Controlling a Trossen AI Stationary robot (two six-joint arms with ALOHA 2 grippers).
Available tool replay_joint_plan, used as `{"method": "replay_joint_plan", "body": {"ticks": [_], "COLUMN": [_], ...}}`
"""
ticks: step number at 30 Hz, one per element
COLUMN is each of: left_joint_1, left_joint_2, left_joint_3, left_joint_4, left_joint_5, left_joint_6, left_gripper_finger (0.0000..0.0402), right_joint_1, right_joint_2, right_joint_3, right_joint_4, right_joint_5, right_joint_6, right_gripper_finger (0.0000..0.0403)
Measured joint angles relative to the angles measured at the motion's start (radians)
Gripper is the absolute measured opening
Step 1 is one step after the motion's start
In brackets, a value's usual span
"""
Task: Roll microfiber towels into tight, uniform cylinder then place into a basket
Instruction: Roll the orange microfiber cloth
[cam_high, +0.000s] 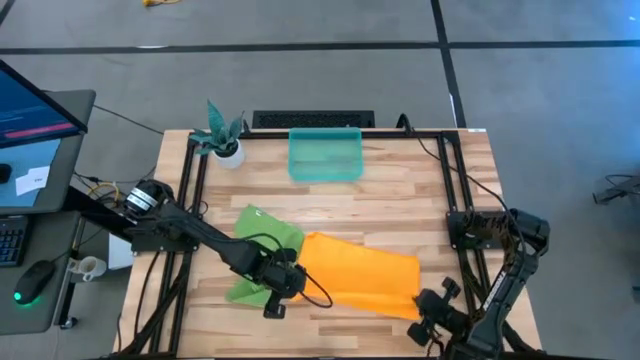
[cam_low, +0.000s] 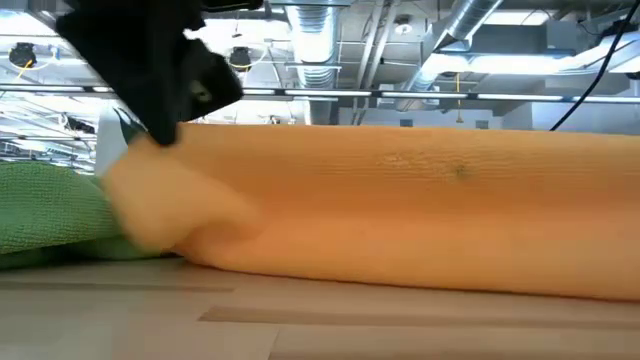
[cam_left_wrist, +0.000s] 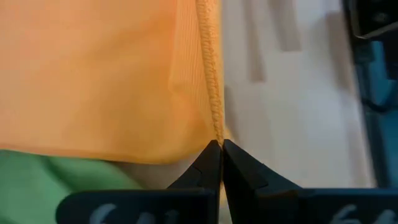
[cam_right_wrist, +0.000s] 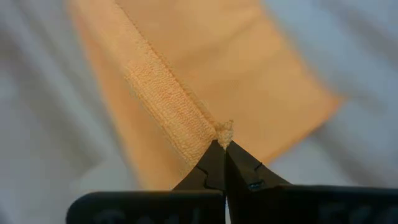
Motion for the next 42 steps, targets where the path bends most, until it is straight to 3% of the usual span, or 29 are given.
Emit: {"method": "replay_joint_plan", "body": {"ticks": [3,9,18,29,36,42], "left_joint_1": [0.042,0.059,0.087,0.246,0.33,0.373], "left_joint_2": [0.001,-0.002,-0.003,-0.003,-0.003,-0.011], "left_joint_3": [0.056,0.261,0.471,0.497,0.498,0.498], "left_joint_4": [-0.074,-0.376,-0.624,-0.673,-0.666,-0.666], "left_joint_5": [-0.034,-0.225,-0.354,-0.397,-0.409,-0.511], "left_joint_6": [0.061,0.155,0.187,0.307,0.366,0.393], "left_gripper_finger": [0.0,0.0,0.0,0.0,0.0,0.0], "right_joint_1": [-0.025,-0.102,-0.198,-0.319,-0.376,-0.436], "right_joint_2": [0.0,-0.001,-0.081,-0.31,-0.496,-0.616], "right_joint_3": [0.0,0.064,0.102,0.059,-0.051,-0.144], "right_joint_4": [-0.136,-0.319,-0.323,-0.319,-0.319,-0.32], "right_joint_5": [0.029,0.033,0.198,0.349,0.371,0.37], "right_joint_6": [0.007,0.005,-0.257,-0.509,-0.524,-0.507], "right_gripper_finger": [0.0012,0.0012,0.0012,0.0012,0.0012,0.0012]}}
